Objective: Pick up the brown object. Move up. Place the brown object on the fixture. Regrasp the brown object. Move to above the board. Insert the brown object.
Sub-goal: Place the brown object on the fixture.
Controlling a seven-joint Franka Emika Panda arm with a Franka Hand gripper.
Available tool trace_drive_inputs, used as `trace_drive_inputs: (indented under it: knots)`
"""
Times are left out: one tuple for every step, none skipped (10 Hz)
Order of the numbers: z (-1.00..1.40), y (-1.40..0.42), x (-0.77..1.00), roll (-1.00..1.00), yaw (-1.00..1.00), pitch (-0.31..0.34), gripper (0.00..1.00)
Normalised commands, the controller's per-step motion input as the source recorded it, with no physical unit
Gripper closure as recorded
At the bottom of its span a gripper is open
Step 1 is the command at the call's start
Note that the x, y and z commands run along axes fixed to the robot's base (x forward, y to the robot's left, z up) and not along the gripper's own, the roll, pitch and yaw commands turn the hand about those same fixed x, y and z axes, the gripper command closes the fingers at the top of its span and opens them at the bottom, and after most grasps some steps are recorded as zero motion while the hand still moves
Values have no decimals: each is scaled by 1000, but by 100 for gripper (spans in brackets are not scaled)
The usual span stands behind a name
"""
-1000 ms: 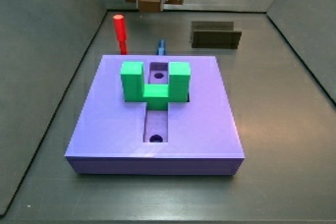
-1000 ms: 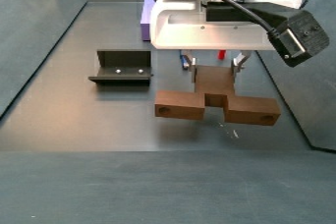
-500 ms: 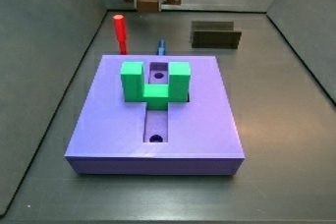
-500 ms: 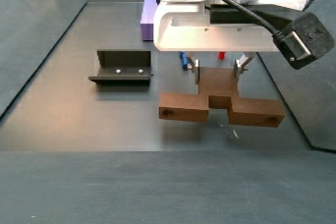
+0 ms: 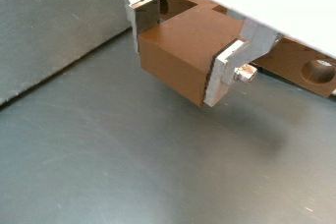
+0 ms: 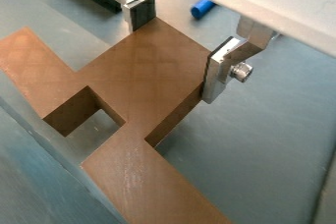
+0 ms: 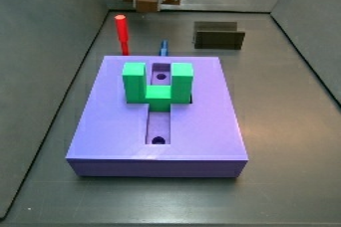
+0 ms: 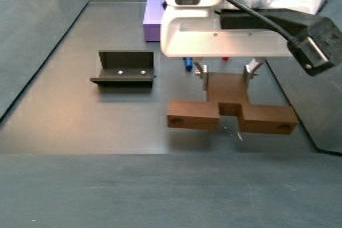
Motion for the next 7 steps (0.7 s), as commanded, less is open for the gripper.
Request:
trace_drive_inputs:
  knots:
    - [0, 146, -40, -29, 0, 0, 100]
    - [0, 149, 0, -46, 57, 0, 100]
    - [0, 134, -140, -63, 0, -37, 100]
    - [0, 69, -351, -6, -91, -191, 100]
    - [0, 43, -271, 0, -80, -134, 100]
    - [0, 37, -23, -29, 0, -20, 100]
    - [0, 6, 0, -126, 0, -23, 100]
